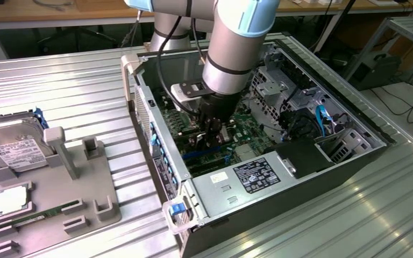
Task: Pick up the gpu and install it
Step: 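Insert the gpu into the slot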
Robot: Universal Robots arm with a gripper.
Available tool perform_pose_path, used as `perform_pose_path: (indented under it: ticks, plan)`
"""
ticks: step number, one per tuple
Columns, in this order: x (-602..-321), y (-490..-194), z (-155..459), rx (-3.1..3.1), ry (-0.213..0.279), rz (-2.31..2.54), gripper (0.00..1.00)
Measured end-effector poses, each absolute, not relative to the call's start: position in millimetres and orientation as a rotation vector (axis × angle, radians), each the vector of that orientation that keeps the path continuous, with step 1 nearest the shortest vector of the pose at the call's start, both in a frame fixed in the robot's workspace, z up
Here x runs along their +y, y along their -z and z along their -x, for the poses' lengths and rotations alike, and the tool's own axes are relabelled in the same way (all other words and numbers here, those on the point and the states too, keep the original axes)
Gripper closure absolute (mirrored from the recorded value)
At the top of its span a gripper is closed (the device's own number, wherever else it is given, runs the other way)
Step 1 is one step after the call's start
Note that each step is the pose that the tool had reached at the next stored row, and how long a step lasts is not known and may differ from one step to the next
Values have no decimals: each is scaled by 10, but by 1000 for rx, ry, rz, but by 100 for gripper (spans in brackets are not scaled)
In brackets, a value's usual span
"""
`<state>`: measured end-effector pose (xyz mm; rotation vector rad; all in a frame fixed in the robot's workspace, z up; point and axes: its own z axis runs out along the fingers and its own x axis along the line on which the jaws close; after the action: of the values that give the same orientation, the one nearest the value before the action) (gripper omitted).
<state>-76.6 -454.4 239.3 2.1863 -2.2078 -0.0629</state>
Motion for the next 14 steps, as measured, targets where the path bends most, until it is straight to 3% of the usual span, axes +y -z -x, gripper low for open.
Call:
perform_pose_path:
  ticks: [14]
  plan:
    - [-4544, -2345, 765, -2209, 66, -2188, 72]
